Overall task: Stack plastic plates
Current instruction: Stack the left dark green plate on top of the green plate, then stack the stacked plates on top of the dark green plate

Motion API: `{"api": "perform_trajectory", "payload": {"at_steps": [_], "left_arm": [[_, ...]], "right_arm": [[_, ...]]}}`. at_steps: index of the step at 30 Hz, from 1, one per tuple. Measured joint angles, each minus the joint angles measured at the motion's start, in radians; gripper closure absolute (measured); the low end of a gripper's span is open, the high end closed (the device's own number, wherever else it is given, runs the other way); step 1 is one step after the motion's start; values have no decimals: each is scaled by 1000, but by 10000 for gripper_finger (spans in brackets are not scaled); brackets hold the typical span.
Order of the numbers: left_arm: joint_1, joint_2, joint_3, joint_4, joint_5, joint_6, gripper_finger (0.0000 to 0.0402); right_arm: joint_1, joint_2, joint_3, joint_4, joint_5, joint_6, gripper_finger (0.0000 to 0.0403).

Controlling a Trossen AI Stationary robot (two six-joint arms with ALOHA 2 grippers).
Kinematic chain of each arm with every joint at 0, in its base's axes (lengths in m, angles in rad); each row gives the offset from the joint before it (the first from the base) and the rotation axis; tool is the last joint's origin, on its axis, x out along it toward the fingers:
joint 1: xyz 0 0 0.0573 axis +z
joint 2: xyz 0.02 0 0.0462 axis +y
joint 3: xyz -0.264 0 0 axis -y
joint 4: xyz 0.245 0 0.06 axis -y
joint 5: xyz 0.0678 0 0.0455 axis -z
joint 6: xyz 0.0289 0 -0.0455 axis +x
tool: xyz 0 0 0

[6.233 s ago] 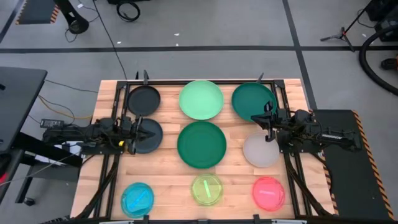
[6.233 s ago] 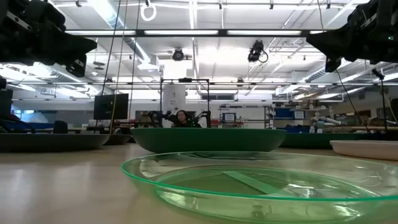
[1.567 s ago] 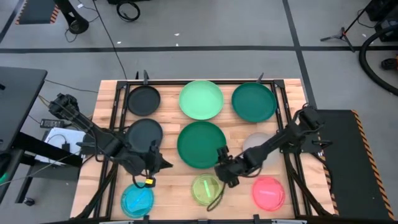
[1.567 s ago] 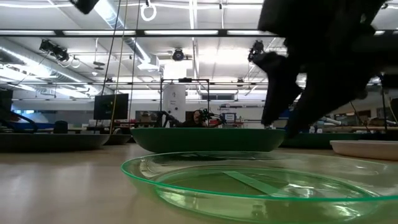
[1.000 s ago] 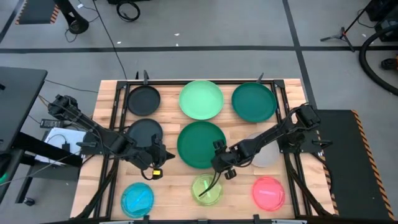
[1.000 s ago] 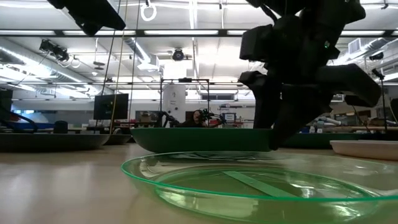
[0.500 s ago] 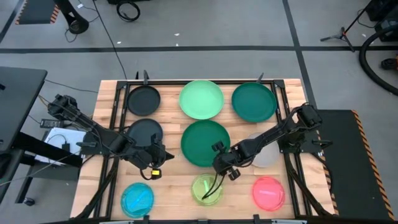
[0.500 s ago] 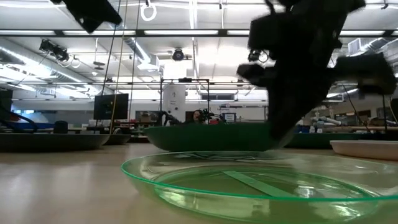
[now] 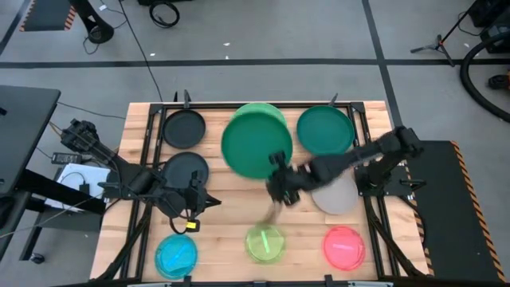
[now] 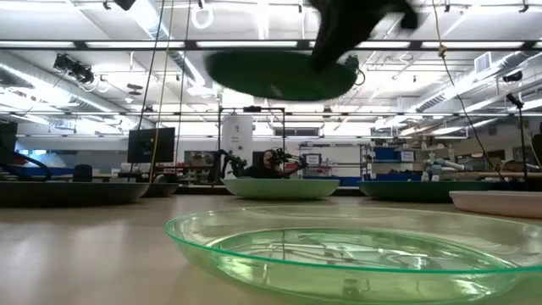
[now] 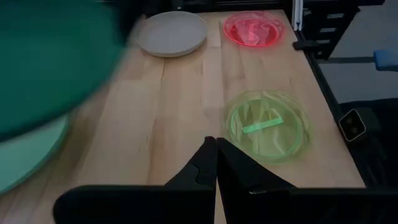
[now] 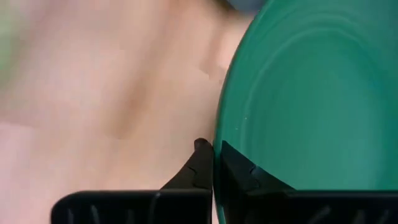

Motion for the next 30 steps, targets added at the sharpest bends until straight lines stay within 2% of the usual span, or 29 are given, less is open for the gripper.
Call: {"api": "perform_trajectory", "payload": {"at_steps": [6,10,15,19,25,30], "left_arm": [[-30,-40,-96,50,1,-33,390],[-35,-94,-205,137,-15,-48,390],[-32,-173,-336,261,-37,-21,390],[-31,-217,-393,304,-46,-23,390],[-36,-230,-409,311,-41,-40,390],[-36,-231,-409,317,-26,-40,390]], "right_arm": [[-254,116,-2,79,-119,59,390],[-342,198,-2,88,-154,56,373],[-374,259,-2,134,-209,27,357],[-387,289,-2,190,-267,26,356],[-378,284,-2,222,-271,28,346],[-370,270,-1,206,-273,36,305]]}}
